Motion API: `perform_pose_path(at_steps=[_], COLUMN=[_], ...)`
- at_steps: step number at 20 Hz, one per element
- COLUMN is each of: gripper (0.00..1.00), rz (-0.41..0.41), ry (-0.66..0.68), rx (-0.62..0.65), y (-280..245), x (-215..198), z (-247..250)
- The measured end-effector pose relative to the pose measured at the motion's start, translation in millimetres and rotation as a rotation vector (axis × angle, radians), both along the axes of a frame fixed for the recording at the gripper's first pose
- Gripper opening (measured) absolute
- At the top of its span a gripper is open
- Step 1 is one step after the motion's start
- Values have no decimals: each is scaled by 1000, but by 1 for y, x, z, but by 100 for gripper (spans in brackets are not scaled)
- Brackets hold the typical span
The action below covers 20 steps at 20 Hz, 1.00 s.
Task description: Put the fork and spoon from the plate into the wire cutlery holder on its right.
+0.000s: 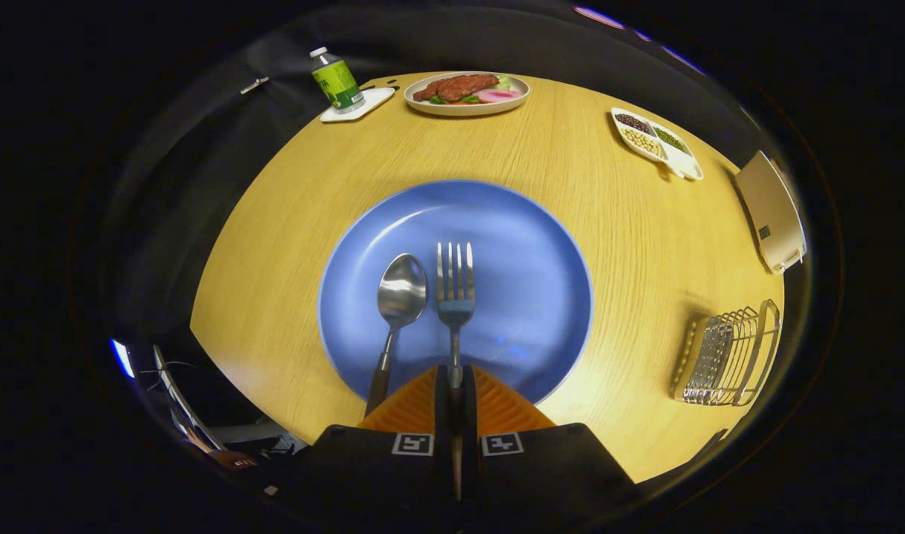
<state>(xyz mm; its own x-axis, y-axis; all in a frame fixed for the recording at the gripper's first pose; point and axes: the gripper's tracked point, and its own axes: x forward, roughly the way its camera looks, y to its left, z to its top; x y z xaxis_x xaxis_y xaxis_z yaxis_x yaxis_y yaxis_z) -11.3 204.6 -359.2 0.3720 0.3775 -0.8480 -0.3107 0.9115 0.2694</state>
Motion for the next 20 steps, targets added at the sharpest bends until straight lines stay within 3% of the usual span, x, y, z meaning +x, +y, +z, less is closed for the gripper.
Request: perform_pose_path(at_steps=[4,12,20], gripper=[9,9,9], rz=[-10,-39,-11], ry=[-33,-27,77], rx=[48,65,-104], y=[-25,-125,-241], x=[0,-8,-33], z=[35,83,81])
